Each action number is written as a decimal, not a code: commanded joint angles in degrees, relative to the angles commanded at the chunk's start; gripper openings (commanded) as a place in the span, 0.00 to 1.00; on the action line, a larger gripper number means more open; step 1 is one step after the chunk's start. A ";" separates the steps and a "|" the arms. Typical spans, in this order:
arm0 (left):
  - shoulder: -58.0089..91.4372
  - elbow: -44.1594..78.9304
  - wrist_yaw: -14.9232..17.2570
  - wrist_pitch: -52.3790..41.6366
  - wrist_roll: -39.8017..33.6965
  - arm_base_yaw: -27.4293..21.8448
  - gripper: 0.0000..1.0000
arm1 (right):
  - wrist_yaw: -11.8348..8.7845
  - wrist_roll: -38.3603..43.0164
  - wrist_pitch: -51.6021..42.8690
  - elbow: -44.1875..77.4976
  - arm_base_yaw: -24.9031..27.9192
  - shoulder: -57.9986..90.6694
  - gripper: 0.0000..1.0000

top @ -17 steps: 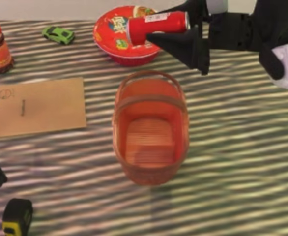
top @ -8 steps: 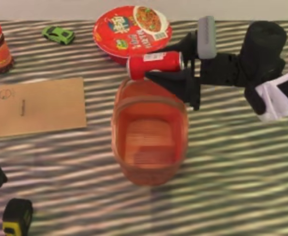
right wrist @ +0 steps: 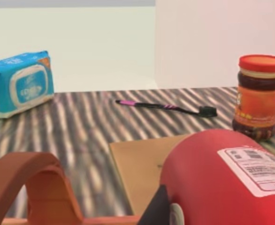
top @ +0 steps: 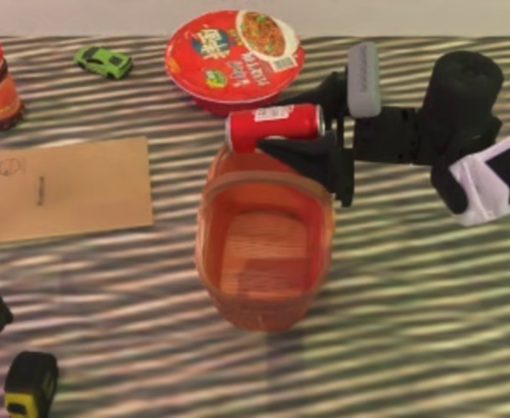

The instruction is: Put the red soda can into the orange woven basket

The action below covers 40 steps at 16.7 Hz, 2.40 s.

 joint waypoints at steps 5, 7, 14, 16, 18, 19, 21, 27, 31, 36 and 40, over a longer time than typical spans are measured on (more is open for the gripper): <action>0.00 0.00 0.00 0.00 0.00 0.00 1.00 | 0.00 0.00 0.00 0.00 0.00 0.00 0.53; 0.00 0.00 0.00 0.00 0.00 0.00 1.00 | 0.00 0.00 0.00 0.00 0.00 0.00 0.68; 0.00 0.00 0.00 0.00 0.00 0.00 1.00 | 0.00 0.00 0.00 0.00 0.00 0.00 1.00; 0.00 0.00 0.00 0.00 0.00 0.00 1.00 | 0.00 0.00 0.00 0.00 0.00 0.00 1.00; 0.00 0.00 0.00 0.00 0.00 0.00 1.00 | 0.00 0.00 0.00 0.00 0.00 0.00 1.00; 0.00 0.00 0.00 0.00 0.00 0.00 1.00 | 0.00 0.00 0.00 0.00 0.00 0.00 1.00; 0.00 0.00 0.00 0.00 0.00 0.00 1.00 | 0.02 -0.01 -0.01 0.03 -0.23 -0.03 1.00; 11.06 9.63 1.45 -9.01 5.27 -4.32 1.00 | 5.76 0.52 -6.23 -8.84 -2.39 -10.79 1.00; 27.13 23.72 2.58 -21.69 13.21 -9.84 1.00 | 14.32 0.48 -13.55 -19.26 -5.70 -27.17 1.00; 53.06 47.07 3.60 -41.25 26.28 -18.23 1.00 | 27.20 -1.03 -21.88 -30.89 -10.20 -53.73 1.00; 75.37 68.12 3.85 -57.06 37.84 -25.18 1.00 | 37.85 -2.81 -29.52 -38.69 -13.43 -77.38 1.00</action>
